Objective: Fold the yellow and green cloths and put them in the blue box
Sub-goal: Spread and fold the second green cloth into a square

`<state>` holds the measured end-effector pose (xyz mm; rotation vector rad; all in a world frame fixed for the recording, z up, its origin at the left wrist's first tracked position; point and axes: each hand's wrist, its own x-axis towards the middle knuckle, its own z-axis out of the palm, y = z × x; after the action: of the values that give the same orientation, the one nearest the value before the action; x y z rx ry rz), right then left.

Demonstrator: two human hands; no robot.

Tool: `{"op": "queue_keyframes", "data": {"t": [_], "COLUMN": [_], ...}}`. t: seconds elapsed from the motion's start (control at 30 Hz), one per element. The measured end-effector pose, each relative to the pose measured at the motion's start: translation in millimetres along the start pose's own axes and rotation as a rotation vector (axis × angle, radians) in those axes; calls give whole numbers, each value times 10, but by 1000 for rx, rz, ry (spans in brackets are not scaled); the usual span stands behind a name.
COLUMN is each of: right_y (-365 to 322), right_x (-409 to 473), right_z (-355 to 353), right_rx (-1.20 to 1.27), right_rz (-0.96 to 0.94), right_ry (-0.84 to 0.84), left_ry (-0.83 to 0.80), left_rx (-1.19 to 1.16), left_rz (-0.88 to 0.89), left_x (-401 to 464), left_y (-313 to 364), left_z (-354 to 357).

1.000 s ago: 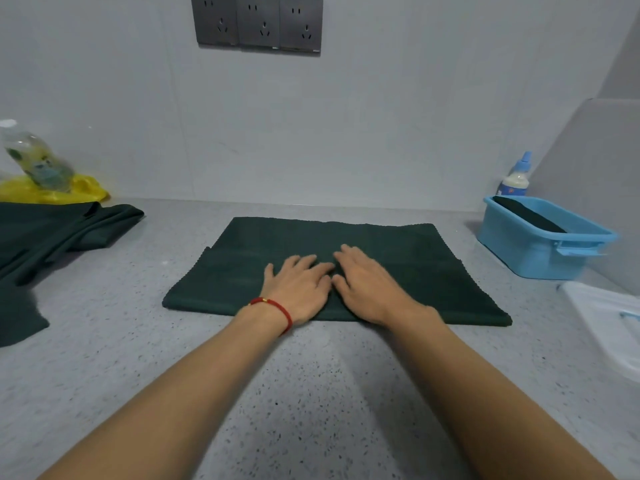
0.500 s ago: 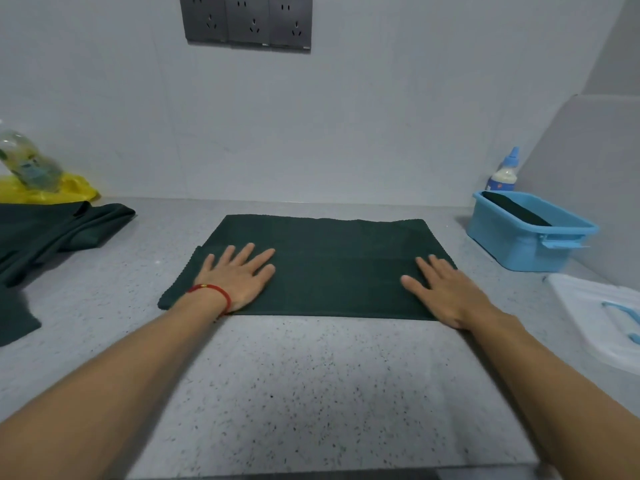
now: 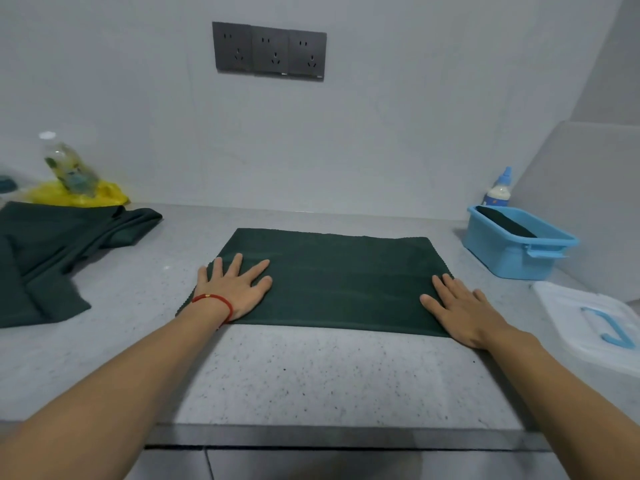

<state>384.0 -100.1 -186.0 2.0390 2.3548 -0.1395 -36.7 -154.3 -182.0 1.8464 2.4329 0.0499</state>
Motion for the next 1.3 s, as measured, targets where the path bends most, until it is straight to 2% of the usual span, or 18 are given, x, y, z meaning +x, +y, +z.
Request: {"op": "queue_keyframes", "data": {"t": [0.17, 0.33, 0.43, 0.63, 0.8, 0.93, 1.1, 1.3], "right_y": [29, 9, -72, -140, -118, -105, -59, -95], "right_x": [-126, 212, 597, 1415, 1676, 1523, 1036, 307], "right_z": [-129, -521, -566, -363, -331, -431, -577, -649], "right_rx": [41, 73, 77, 124, 134, 13, -13, 32], "right_rz": [1, -63, -60, -88, -86, -131, -181, -165], "right_ry": [-55, 225, 218, 235, 203, 355, 551, 556], "left_ry": [-49, 29, 39, 211, 95, 64, 221, 411], "left_rx": [-49, -23, -15, -98, -62, 67, 31, -66], "left_rz": [9, 101, 147, 157, 210, 158, 175, 218], "left_x": [-109, 254, 605, 1334, 1669, 1667, 1319, 502], "left_y": [-4, -17, 51, 34, -3, 39, -57, -300], "left_z": [-48, -282, -316, -261, -323, -513, -651, -706]}}
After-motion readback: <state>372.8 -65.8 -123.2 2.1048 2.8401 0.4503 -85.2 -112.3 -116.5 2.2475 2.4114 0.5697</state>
